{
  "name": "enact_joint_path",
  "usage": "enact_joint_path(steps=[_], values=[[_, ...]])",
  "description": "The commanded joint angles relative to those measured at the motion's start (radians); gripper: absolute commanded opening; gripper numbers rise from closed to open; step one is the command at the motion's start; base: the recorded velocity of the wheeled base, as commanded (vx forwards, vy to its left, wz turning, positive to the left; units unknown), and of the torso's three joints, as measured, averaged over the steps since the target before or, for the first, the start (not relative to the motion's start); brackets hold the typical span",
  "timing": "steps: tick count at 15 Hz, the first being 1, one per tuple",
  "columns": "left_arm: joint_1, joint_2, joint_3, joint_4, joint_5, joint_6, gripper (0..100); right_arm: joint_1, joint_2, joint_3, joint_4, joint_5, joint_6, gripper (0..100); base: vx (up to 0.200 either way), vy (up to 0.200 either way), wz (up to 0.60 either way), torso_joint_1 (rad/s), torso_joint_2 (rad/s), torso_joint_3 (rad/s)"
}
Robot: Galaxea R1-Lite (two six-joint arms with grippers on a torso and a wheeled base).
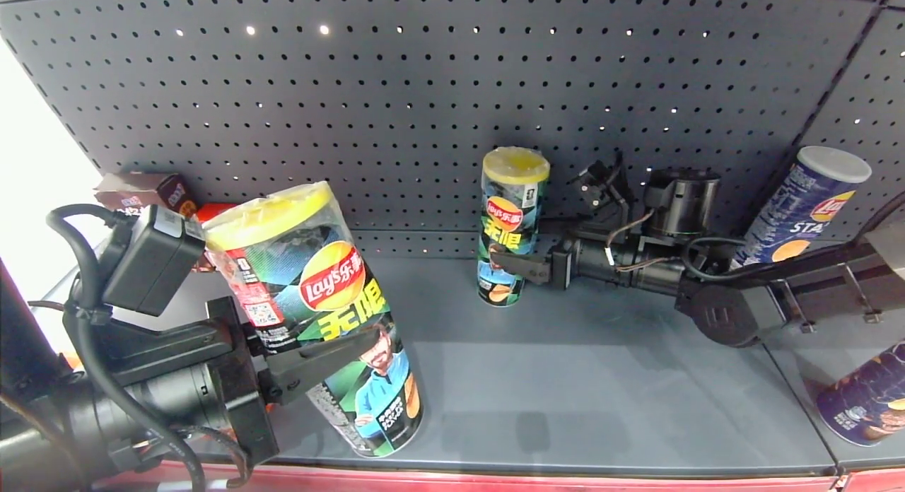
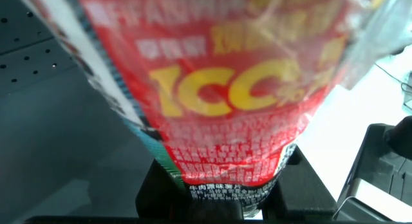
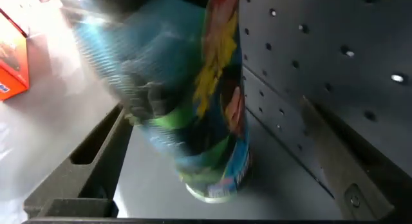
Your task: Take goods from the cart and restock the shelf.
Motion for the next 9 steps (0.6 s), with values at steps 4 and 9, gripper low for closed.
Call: enact_joint_path(steps=[4, 9], values=[[0.0, 0.002, 0.001, 0.0, 0.001, -0.002, 0, 0.048, 0.101, -0.096, 0.001, -0.021, 0.001, 100, 0.0, 0.0, 0.0, 0.0, 0.0, 0.0], [0.0, 0.002, 0.003, 0.0, 0.001, -0.002, 0, 0.061, 0.108, -0.093, -0.013, -0.044, 0.001, 0, 0.0, 0.0, 0.0, 0.0, 0.0, 0.0]])
